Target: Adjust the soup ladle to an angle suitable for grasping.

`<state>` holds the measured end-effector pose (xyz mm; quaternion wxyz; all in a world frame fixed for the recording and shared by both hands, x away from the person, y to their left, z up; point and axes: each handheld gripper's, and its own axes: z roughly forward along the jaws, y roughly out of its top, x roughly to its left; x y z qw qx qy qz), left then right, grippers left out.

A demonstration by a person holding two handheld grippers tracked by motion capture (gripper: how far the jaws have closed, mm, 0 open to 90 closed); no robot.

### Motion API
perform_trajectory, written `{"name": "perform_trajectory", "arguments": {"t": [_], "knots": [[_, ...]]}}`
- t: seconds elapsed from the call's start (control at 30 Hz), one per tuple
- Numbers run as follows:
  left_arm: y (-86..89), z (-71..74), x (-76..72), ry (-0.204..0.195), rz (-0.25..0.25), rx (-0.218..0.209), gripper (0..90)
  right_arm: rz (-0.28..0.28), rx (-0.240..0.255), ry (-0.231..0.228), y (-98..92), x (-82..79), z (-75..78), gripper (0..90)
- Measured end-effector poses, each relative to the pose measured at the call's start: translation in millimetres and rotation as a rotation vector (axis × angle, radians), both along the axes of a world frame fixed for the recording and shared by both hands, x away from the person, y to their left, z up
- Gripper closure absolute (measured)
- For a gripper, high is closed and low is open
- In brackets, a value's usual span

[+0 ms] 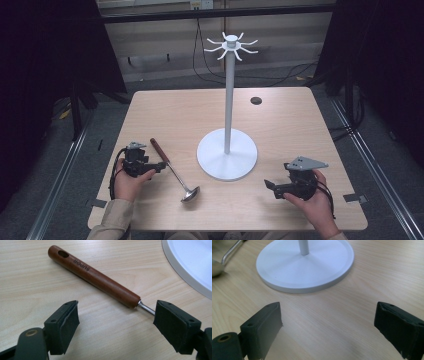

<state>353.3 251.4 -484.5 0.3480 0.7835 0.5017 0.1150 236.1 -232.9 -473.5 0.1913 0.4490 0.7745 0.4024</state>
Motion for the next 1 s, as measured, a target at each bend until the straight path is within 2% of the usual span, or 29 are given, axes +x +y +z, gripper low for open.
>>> {"name": "perform_trajectory", "arguments": {"t": [0.27,0.3,0.33,0.37,0.4,0.43,0.47,0.5,0.53,0.57,0.6,0.63,0.77,0.8,0.87,0.9,1.0], "knots": [[3.0,4.2,5.9,0.001,0.001,-0.008,21.6,-0.021,-0.002,0.001,-3.7,-1.6,-0.9,7.3],[2.3,5.4,6.9,-0.003,0.012,-0.025,26.5,-0.019,-0.002,0.001,-5.5,-1.4,-0.8,7.2],[2.7,7.7,8.5,-0.003,-0.003,-0.012,50.4,-0.034,0.006,-0.004,-9.4,-2.1,-0.3,7.4],[2.8,8.9,11.7,0.007,-0.011,0.018,60.3,-0.036,0.004,-0.002,-11.4,-2.5,-0.3,7.6],[2.8,8.9,11.7,0.007,-0.011,0.018,65.5,-0.036,0.004,-0.002,-11.4,-2.5,-0.3,7.6],[2.1,8.4,16.3,0.029,0.007,0.048,70.9,-0.046,0.005,-0.001,-14.1,-3.0,-0.8,7.7],[2.9,9.3,19.0,0.034,0.016,0.068,76.0,-0.052,0.007,0.0,-15.3,-3.4,-0.9,7.8],[2.9,9.3,19.0,0.034,0.016,0.068,77.1,-0.052,0.007,0.0,-15.3,-3.4,-0.9,7.8],[2.6,10.5,23.9,0.028,0.048,0.082,77.4,-0.054,0.008,-0.003,-17.1,-4.1,-0.8,7.9],[2.6,10.5,23.9,0.028,0.048,0.082,79.1,-0.054,0.008,-0.003,-17.1,-4.1,-0.8,7.9],[0.9,11.2,29.3,0.02,0.059,0.115,79.3,-0.055,0.014,-0.002,-18.0,-4.8,-0.1,7.9],[0.9,11.2,29.3,0.02,0.059,0.115,81.3,-0.055,0.014,-0.002,-18.0,-4.8,-0.1,7.9],[-6.2,11.6,40.8,0.037,0.069,0.128,88.3,-0.055,0.028,-0.008,-18.3,-5.4,2.1,7.9],[-7.9,10.9,46.0,0.054,0.082,0.135,88.8,-0.055,0.03,-0.009,-18.5,-5.7,2.5,7.8],[-8.4,10.2,49.7,0.061,0.095,0.15,89.7,-0.057,0.03,-0.011,-19.7,-6.1,2.9,7.8],[-9.0,9.7,51.0,0.069,0.086,0.166,89.7,-0.059,0.031,-0.01,-20.2,-6.4,3.0,7.9],[-13.5,3.5,54.2,0.072,0.089,0.177,88.6,-0.064,0.036,-0.012,-21.9,-7.0,3.3,7.8]]}}
